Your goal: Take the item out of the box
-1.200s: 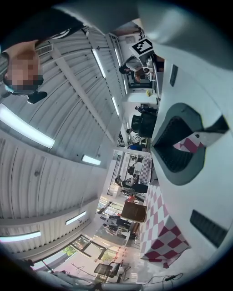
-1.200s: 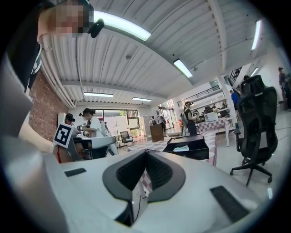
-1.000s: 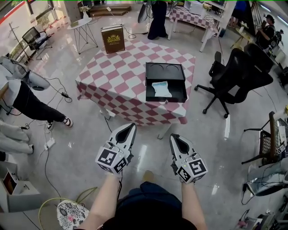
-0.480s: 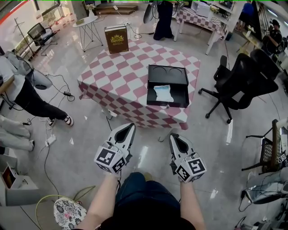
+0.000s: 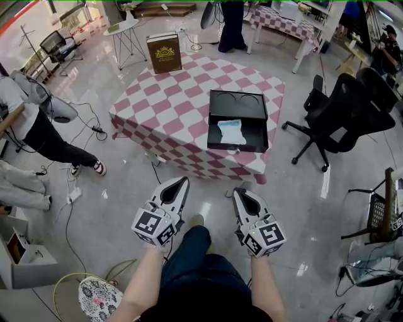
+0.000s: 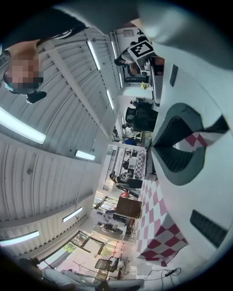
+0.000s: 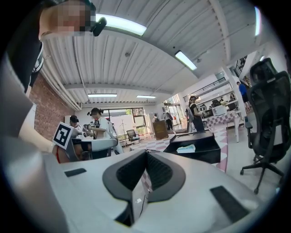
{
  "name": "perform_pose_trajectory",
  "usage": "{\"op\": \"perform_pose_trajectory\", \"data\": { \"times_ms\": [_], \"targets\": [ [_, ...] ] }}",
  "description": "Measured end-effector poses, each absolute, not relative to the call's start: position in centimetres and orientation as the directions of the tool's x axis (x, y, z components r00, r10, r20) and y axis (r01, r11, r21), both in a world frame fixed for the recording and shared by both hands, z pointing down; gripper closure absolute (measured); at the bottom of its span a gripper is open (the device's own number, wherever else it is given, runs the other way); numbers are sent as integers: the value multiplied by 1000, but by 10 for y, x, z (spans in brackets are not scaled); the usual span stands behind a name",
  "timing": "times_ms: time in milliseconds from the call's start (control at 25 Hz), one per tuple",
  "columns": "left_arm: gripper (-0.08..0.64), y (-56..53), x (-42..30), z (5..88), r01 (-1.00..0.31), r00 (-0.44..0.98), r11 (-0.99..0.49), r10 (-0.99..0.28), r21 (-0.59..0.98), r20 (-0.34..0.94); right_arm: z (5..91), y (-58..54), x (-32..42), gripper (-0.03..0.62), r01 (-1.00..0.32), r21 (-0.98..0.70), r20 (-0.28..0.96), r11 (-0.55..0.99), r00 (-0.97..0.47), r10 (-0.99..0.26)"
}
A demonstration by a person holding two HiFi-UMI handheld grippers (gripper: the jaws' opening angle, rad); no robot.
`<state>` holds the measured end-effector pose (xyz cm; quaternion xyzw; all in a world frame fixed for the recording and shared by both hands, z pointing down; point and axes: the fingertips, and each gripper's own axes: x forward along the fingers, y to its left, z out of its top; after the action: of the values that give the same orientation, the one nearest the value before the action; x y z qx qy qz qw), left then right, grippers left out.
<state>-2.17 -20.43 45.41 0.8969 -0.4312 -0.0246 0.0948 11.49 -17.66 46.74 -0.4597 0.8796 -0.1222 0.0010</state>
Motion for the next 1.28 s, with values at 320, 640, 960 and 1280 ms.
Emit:
{"op": "perform_pose_trajectory", "data": {
  "times_ms": [320,640,960,1280],
  "targets": [
    [551,-248,1,458,-736,663,-643,-748,210,30,471,-212,127,588,-828,-213,131,519,-551,-824],
    [551,-302,13,456,-720,680,-662,-732,208,27,467,-260,142,588,-849,-219,140,481,-515,-845],
    [551,-357,20,463,-704,700,-678,-713,210,42,469,-309,146,588,-854,-234,157,464,-505,-849],
    [551,-405,28,476,-679,727,-702,-684,215,63,479,-355,147,588,-870,-229,196,437,-481,-855]
  ]
}}
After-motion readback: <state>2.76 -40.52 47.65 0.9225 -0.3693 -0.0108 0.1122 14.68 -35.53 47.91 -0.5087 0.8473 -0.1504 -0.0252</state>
